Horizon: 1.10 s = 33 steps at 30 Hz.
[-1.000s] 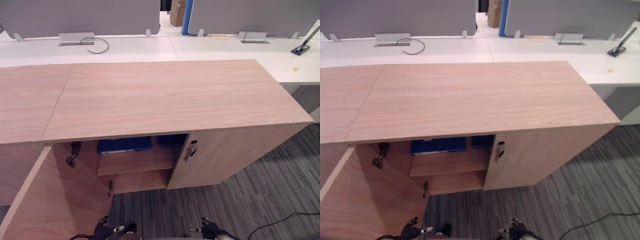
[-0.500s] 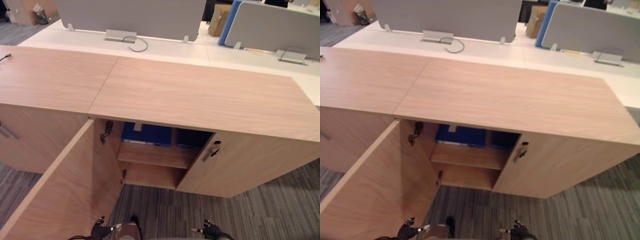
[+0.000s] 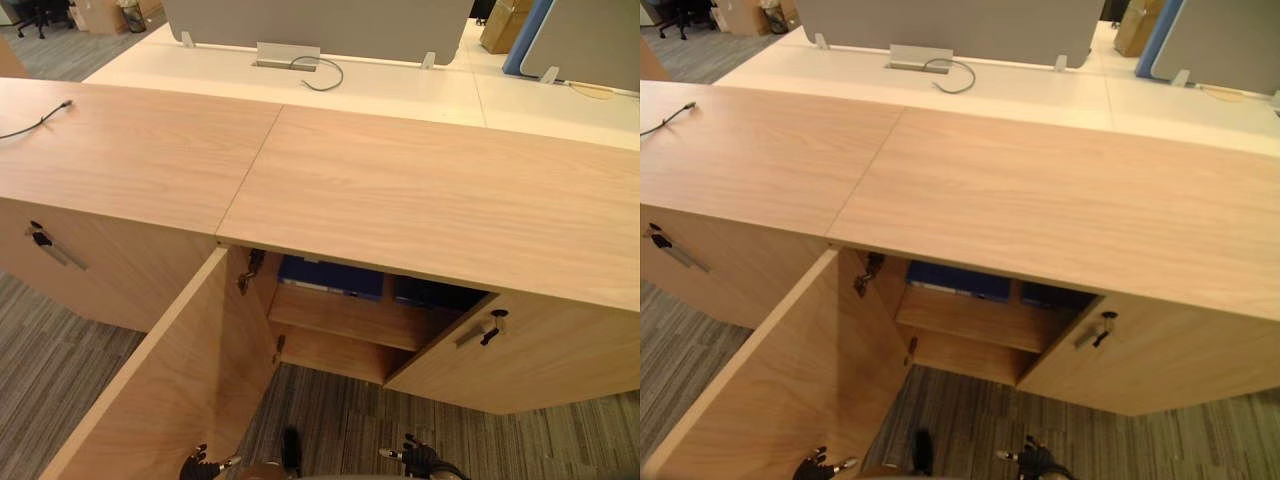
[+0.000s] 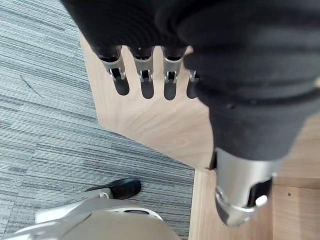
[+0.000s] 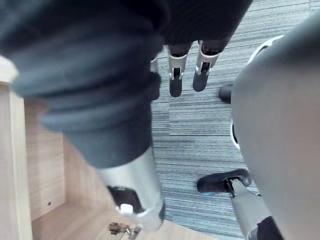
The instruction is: Walk over to the cabinet, pick up the folder, carry it to the office cabinet, place the folder inside the office cabinet, then close the office cabinet door
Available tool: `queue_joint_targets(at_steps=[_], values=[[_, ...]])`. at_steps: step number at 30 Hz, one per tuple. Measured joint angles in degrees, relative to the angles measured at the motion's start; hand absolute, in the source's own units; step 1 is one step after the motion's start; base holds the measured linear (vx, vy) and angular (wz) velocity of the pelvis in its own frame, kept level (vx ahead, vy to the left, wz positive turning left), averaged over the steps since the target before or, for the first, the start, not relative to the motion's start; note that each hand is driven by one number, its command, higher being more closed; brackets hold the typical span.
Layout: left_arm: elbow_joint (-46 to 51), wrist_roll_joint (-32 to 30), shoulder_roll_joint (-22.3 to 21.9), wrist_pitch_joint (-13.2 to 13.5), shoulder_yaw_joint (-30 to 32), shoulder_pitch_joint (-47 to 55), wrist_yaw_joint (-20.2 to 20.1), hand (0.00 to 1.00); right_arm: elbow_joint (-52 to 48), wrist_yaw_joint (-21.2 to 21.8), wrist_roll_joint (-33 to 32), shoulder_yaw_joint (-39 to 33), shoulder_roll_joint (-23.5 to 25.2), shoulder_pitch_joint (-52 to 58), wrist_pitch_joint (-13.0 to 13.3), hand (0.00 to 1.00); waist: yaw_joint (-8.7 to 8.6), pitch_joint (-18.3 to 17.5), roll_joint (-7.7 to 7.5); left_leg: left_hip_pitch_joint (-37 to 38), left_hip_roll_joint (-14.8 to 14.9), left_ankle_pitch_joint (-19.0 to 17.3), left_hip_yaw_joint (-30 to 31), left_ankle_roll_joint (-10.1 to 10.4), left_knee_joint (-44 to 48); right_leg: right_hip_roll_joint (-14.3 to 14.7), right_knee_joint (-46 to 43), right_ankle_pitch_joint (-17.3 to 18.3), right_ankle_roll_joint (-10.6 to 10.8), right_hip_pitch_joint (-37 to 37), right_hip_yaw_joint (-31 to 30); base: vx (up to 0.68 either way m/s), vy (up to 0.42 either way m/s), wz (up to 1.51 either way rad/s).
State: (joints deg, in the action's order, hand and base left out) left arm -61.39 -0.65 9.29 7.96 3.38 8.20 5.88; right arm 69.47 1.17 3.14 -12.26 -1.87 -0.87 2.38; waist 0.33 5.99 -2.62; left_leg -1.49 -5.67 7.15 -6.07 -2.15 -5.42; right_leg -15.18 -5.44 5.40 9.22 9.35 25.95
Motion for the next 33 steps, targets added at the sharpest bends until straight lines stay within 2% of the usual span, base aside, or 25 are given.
queue_joint_targets(at_steps=[1,2,3,4,6,8,9,10,12,15,17,19,20,21,23,24,25,28,30,33], values=[[-0.01,-0.06,-0.54,0.05,-0.54,-0.03,0.0,0.0,-0.26,-0.04,0.19,-0.18,-0.92,-0.06,0.04,0.0,-0.91,0.07,1.22,0.09,0.74,-0.15,3.7,-0.04,0.06,-0.25,-7.05,0.41,-0.57,-1.84,-0.66,0.06,0.003,0.89],[0.01,-0.06,-0.62,0.07,-0.84,-0.03,0.01,0.0,-0.4,-0.03,0.19,-0.2,-1.2,0.01,0.03,0.0,-1.02,-0.1,1.55,0.25,0.98,-0.14,5.27,-0.07,0.13,-0.43,-10.98,0.54,-1.18,-3.08,-2.0,0.07,0.028,1.18],[0.02,-0.09,-0.2,0.09,-1.87,-0.43,0.04,0.0,-1.23,-0.03,0.25,-0.18,-1.33,0.59,0.05,0.0,-1.25,-0.19,1.87,0.56,1.28,-0.1,8.2,-0.37,0.38,-0.46,-17.66,2.88,-4.24,-6.03,-7.04,0.05,0.016,1.28],[0.02,-0.1,0.29,0.13,-2.33,-1.02,0.14,0.0,-1.96,-0.02,0.24,-0.07,-0.99,1.13,0.08,0.0,-1.21,-0.38,1.14,0.51,1.22,-0.19,11.21,-0.48,0.42,1.0,-18.39,5.48,-3.25,-6.91,-13.09,0.05,-0.016,1.35],[0.09,-0.58,0.81,0.43,-2.66,-1.32,0.36,0.0,-1.55,0.07,0.26,-0.01,-0.5,1.05,0.0,0.0,-1.13,-0.98,0.04,-0.29,0.75,0.81,14.8,0.89,0.45,1.88,-13.86,6.52,-1.78,-7.33,-17.09,0.03,-0.099,1.24],[0.08,-0.92,0.93,0.4,-2.62,-1.23,0.6,0.0,-1.1,0.36,0.29,0.17,0.05,0.62,0.0,0.0,-0.9,-1.22,-0.45,-0.53,0.64,1.1,16.47,1.51,0.49,2.13,-8.69,6.23,-2.01,-7.39,-16.56,0.02,-0.196,0.79],[0.09,-0.93,1.1,0.39,-2.61,-0.78,0.74,0.0,-0.96,0.55,0.3,0.87,0.19,0.5,0.0,0.0,-0.64,-1.46,-0.95,-0.5,0.52,1.23,17.33,1.96,0.5,2.65,-5.25,4.01,-2.82,-7.58,-16.6,0.02,-0.302,0.55],[0.04,-0.93,1.23,0.37,-2.52,-0.63,0.77,0.0,-0.75,0.64,0.31,1.19,0.25,0.49,0.02,0.0,-0.63,-1.59,-1.27,-0.48,0.37,1.27,17.77,2.19,0.5,2.77,-4.46,3.29,-2.3,-7.74,-16.58,0.04,-0.339,0.39],[0.13,-0.77,0.57,0.4,-2.2,-0.2,0.91,0.0,-0.11,0.85,0.35,1.18,-0.24,0.49,0.01,0.0,-0.42,-2.15,-0.61,-0.65,2.61,1.3,19.48,3.86,0.48,5.01,-3.27,3.35,-2.59,-6.91,-14.92,0.05,-0.295,0.28],[0.11,-0.71,0.72,0.38,-1.59,-0.37,1.19,0.0,-0.1,0.34,0.1,2.69,-0.36,0.51,0.09,0.0,-0.36,-2.05,-0.7,-0.59,5.46,1.29,21.55,5.95,0.52,8.22,-1.78,2.93,-3.71,-4.9,-12.47,0.02,-0.274,0.26],[0.15,-0.53,0.84,0.38,-1.13,-0.97,1.26,0.0,-0.1,0.27,-0.75,2.85,-0.38,0.52,0.13,0.0,-0.28,-1.52,-0.96,-1.03,6.14,1.13,23.1,6.71,1.39,9.36,-1.41,2.82,-3.9,-3.85,-10.65,-0.02,-0.197,0.48],[0.14,-0.45,1.15,0.36,-1.11,-2.02,1.42,0.0,-0.07,-0.16,-2.04,2.38,-0.55,0.49,0.33,0.0,-0.57,-0.25,-0.93,-3.4,5.96,0.22,20.53,6.54,5.17,9.26,-1.59,2.76,-4.01,-2.96,-7.9,-0.05,-0.084,0.61],[0.21,0.03,1.27,0.36,-1.08,-3.15,1.5,0.0,-0.05,-0.43,-2.03,2.06,-0.66,0.33,0.63,0.0,-0.61,0.98,-1.41,-5.89,6.51,-3.54,13.07,4.44,11.76,8.72,-1.92,2.93,-5.13,-2.56,-6.07,-0.05,0.013,0.54],[0.24,0.5,1.18,0.33,-1.08,-3.49,1.53,0.0,-0.08,-0.68,-2.04,1.49,-0.98,0.13,0.81,0.0,-0.6,2.1,-0.95,-8.39,8.32,-7.33,5.22,3.73,19.92,8.62,-2.11,3.17,-5.39,-1.81,-5.19,-0.06,0.035,0.42],[0.26,0.58,0.76,0.32,-1.33,-3.34,1.51,0.0,-0.16,-0.88,-2.01,0.71,-1.51,0.12,0.84,0.0,-0.29,2.23,-0.35,-9.11,9.38,-8.89,1.57,3.87,23.15,8.23,-2.8,3.87,-5.15,-1.58,-4.79,-0.06,0.083,0.15],[0.37,0.43,1.04,0.33,-1.69,-3.37,1.38,0.0,-0.16,-0.91,-2.0,0.38,-1.37,0.16,0.86,0.0,0.01,2.27,-0.28,-8.89,8.68,-8.3,1.18,3.5,21.7,7.49,-3.21,4.11,-4.87,-2.16,-4.9,-0.04,0.167,0.08],[0.63,-0.25,1.68,0.33,-2.71,-3.44,0.94,0.0,-0.14,-0.9,-1.99,-0.26,-1.19,0.33,0.83,0.0,0.15,2.13,-1.01,-7.28,6.67,-5.51,0.57,2.1,15.21,5.97,-3.03,4.39,-4.54,-3.48,-5.07,-0.02,0.146,0.1],[0.62,-2.8,2.46,0.3,-5.19,-3.65,-1.09,0.0,-0.25,-0.89,-2.06,-2.84,-0.99,0.2,0.67,0.0,-0.77,2.11,-0.91,-6.84,3.89,-0.43,1.61,0.89,6.94,4.74,-1.97,3.94,-3.82,-5.77,-5.03,-0.01,0.135,0.37],[0.59,-4.11,3.15,0.28,-6.89,-4.07,-2.43,0.0,-0.2,-0.88,-2.02,-2.9,-0.77,0.15,0.59,0.0,-0.88,2.39,-1.17,-4.93,2.53,1.94,3.11,0.72,2.92,4.57,-0.78,3.56,-3.93,-4.64,-5.22,0.04,0.127,0.43],[0.59,-6.41,3.59,0.32,-8.48,-4.54,-4.36,0.0,-0.19,-0.74,-1.87,-2.78,-0.15,-0.25,0.51,0.0,-0.37,2.64,-1.25,-2.31,1.05,2.79,3.58,0.24,0.43,3.8,-0.52,3.29,-3.81,-2.75,-5.9,0.08,0.089,0.23]])
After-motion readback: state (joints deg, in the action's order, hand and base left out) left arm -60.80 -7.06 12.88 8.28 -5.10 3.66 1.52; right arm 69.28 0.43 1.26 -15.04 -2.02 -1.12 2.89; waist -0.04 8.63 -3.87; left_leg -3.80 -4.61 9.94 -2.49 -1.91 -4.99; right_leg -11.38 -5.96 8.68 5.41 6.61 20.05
